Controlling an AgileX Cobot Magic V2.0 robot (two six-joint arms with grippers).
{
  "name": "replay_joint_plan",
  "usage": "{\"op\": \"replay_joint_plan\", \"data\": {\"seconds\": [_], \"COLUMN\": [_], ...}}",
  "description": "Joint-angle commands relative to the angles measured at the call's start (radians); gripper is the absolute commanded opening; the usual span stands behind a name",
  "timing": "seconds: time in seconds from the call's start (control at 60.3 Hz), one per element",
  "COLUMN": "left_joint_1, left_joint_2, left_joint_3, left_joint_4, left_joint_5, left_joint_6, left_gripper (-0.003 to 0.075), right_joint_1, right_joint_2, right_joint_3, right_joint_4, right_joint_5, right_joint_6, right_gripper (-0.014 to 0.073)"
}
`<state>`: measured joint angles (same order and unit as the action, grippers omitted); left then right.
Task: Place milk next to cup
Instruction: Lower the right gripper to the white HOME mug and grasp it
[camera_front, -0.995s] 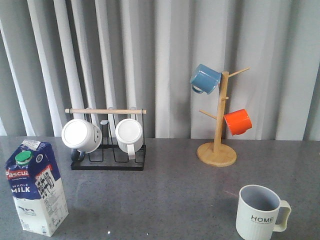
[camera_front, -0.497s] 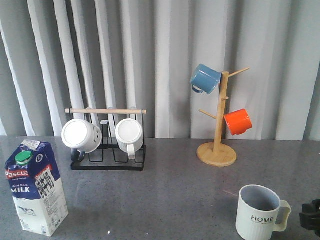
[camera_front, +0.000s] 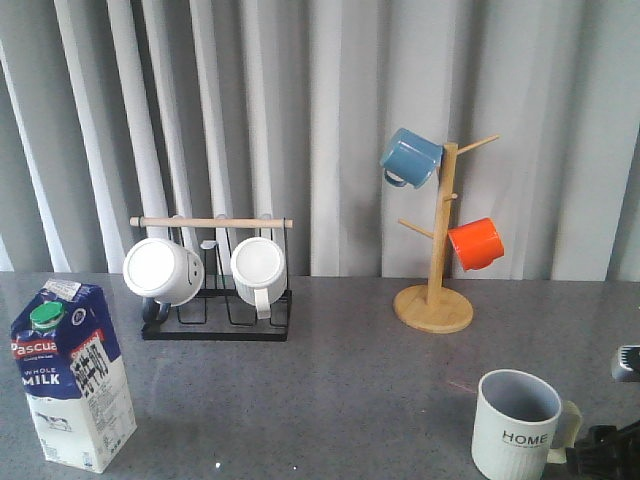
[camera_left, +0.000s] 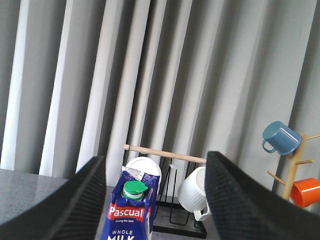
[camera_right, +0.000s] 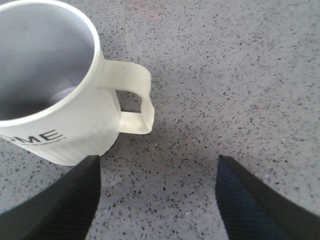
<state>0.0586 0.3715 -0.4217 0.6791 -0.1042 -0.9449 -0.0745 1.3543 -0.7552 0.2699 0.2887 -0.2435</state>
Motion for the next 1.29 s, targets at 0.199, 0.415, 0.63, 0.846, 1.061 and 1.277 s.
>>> {"op": "replay_joint_plan", "data": {"seconds": [0.199,0.415,0.63,0.846,1.061,1.277], "left_joint_1": [-0.003,-0.003,-0.003,-0.003,-0.003,-0.003], "left_joint_2": [0.013,0.013,0.013,0.013,0.013,0.013], "left_joint_3": [-0.034,-0.034,-0.034,-0.034,-0.034,-0.034], "left_joint_4": [-0.005,-0.005,-0.005,-0.005,-0.005,-0.005], "left_joint_5": [-0.046,-0.046,-0.046,-0.042,0.006,0.016], "left_joint_6": [-0.009,-0.009,-0.009,-0.009,-0.009,-0.009], "left_gripper": [0.0426,0.0426,0.0426,0.0426,0.0426,0.0426], "right_joint_1": [0.003,0.003,0.003,0.061,0.072,0.073], "right_joint_2": [0.043,0.081,0.161,0.245,0.267,0.161], "right_joint_3": [-0.032,-0.032,-0.065,-0.176,-0.203,-0.346], "right_joint_4": [0.171,0.254,0.354,0.503,0.569,0.624], "right_joint_5": [-0.113,-0.17,-0.195,-0.179,-0.173,0.038], "right_joint_6": [-0.175,-0.285,-0.409,-0.627,-0.683,-0.694], "right_gripper": [0.0473,0.0473,0.0461,0.0285,-0.0013,-0.0008]}}
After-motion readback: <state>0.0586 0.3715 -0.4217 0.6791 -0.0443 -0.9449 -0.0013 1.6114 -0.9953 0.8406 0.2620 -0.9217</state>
